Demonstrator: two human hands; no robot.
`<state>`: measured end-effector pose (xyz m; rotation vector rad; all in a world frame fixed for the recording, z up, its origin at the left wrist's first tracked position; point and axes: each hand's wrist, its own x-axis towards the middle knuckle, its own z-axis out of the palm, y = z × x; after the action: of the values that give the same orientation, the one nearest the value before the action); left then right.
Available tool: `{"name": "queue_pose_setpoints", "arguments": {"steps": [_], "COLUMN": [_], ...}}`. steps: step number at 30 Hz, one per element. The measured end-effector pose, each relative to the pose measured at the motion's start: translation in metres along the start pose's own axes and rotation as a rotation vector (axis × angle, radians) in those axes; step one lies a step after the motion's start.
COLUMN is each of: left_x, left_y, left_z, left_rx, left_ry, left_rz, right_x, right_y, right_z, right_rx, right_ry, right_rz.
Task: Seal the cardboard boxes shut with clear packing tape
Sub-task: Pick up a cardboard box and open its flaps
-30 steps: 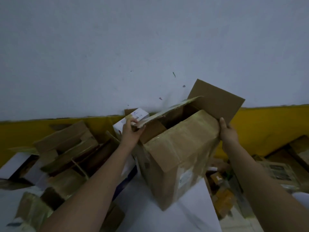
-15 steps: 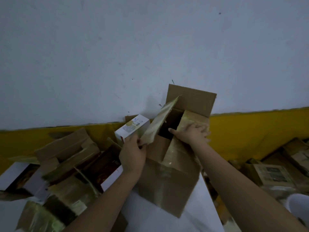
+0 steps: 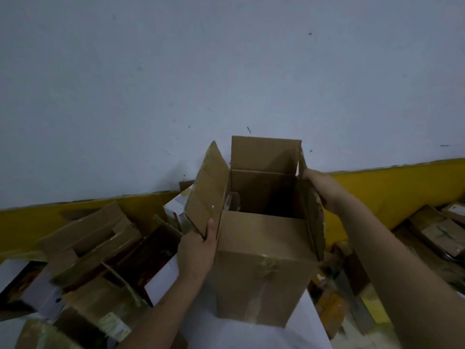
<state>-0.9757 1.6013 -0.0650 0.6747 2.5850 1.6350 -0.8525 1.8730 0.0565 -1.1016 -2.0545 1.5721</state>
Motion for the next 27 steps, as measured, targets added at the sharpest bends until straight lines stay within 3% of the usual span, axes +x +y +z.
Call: {"name": "queue_pose_setpoints", "arguments": {"steps": [9,13,17,22,27], "left_x": [-0.032,-0.025,-0.025,-0.034,-0.057], "left_y": [0.002,-0.002,-0.002,-0.028,-0.085], "left_z": [0.014,-0.004,-0.034,-0.099,-0.201], "left_rx": [-0.084,-0.07,0.141,0.24,0.147], "left_ry": [0.066,-0.05,-0.188,-0.174,0.012], "left_rz": [0.071,0.066,0.106,0.159,0.018], "right_x": [-0.016,-0.022,-0.03,-0.078,-0.155], "right_y": [0.013,0.002,-0.023,-0.079,-0.101], "right_z": [-0.029,-0.009,0.022,0.103,0.233], "right_rx": [0.142,0.065,-0.187,-0.529,-0.397], "right_ry": [0.063,0.0,-0.093,-0.079,-0.22], "right_rz": [0.016,0.053,-0.004,-0.35,-0.685]}}
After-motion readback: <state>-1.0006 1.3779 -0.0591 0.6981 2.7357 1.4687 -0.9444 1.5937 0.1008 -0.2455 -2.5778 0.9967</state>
